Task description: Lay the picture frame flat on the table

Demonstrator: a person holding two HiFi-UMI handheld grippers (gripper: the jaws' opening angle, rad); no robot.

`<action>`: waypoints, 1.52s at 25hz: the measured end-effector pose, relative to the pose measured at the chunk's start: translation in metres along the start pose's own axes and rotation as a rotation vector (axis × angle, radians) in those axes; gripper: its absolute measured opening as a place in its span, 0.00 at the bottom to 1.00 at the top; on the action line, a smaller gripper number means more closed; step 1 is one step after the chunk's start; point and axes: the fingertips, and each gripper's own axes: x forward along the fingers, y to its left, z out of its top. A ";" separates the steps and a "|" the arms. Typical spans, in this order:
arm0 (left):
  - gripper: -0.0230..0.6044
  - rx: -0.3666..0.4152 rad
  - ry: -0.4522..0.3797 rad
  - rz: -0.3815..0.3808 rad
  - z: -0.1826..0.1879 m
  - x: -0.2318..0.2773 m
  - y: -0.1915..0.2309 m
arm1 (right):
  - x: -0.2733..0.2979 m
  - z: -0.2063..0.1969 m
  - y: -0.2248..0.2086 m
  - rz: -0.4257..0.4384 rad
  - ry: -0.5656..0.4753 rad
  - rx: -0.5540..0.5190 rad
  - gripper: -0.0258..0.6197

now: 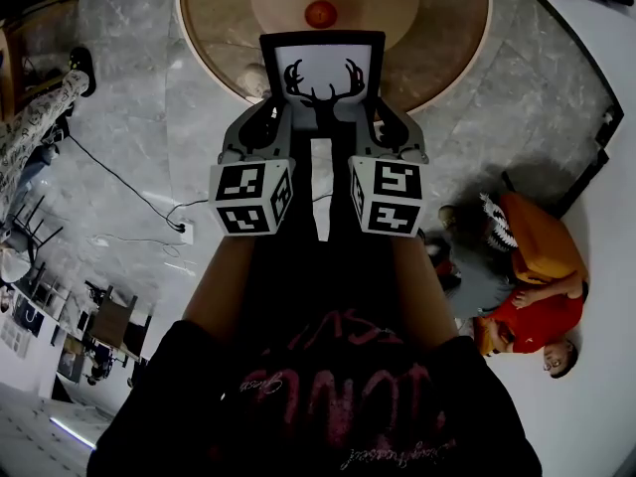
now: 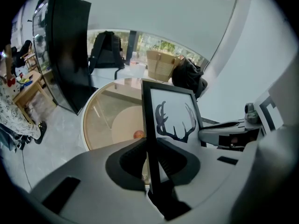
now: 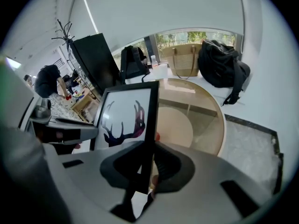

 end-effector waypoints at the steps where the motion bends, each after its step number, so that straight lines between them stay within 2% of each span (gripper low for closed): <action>1: 0.15 -0.001 0.004 -0.001 -0.002 0.002 0.001 | 0.002 -0.002 0.000 -0.002 0.004 0.002 0.17; 38: 0.15 -0.073 0.150 0.009 -0.094 0.064 0.027 | 0.074 -0.089 -0.004 0.002 0.167 0.009 0.17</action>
